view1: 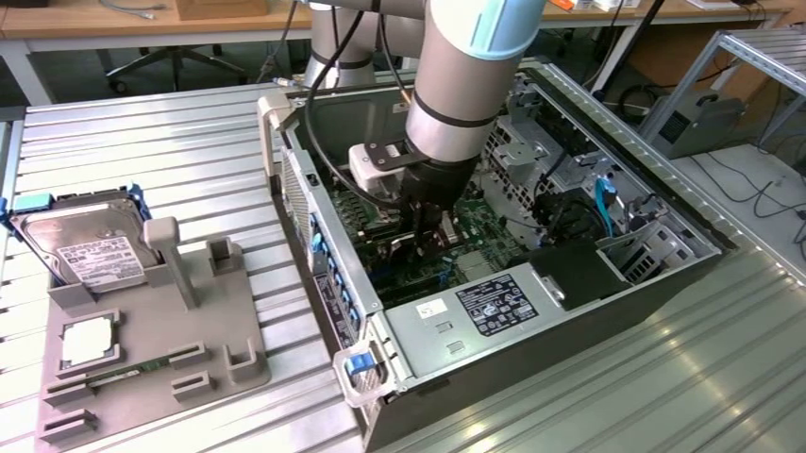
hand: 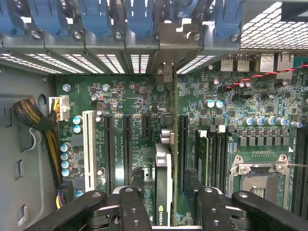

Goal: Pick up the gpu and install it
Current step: 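Insert the gpu into the slot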

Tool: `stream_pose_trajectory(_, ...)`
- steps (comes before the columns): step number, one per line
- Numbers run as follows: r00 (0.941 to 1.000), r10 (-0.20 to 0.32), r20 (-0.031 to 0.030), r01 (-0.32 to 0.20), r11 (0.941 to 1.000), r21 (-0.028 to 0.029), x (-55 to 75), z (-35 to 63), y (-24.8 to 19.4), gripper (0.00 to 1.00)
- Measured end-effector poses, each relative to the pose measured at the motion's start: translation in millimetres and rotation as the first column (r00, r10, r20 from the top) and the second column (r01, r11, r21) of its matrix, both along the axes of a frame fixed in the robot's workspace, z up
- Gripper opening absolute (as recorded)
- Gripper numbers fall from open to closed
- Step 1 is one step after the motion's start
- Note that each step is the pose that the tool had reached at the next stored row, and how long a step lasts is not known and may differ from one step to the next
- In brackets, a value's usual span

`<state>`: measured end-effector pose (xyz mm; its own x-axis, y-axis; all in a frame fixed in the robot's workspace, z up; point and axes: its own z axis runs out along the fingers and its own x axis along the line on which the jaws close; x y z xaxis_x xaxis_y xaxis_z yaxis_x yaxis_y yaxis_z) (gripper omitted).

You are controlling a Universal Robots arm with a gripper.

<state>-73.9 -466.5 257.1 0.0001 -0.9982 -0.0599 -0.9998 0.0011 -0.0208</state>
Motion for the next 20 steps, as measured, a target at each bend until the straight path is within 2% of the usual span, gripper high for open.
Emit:
stream_pose_trajectory(5, 1.0, 0.0, 0.0, 0.0, 1.0, 0.0, 0.0, 0.0, 0.0, 0.47)
stream_pose_trajectory(9, 1.0, 0.0, 0.0, 0.0, 1.0, -0.0004, 0.0, 6.1, 0.0, 0.47)
stream_pose_trajectory(15, 1.0, 0.0, 0.0, 0.0, 1.0, -0.0004, 0.0, 6.1, 0.0, 0.47)
stream_pose_trajectory(16, 1.0, 0.0, 0.0, 0.0, 1.0, -0.0005, 0.0, 6.2, 0.0, 0.45)
stream_pose_trajectory(19, 1.0, 0.0, 0.0, 0.0, 1.0, -0.0005, 0.0, 6.2, 0.0, 0.27)
stream_pose_trajectory(20, 1.0, 0.0, 0.0, 0.0, 1.0, -0.0005, 0.0, 6.2, 0.0, 0.27)
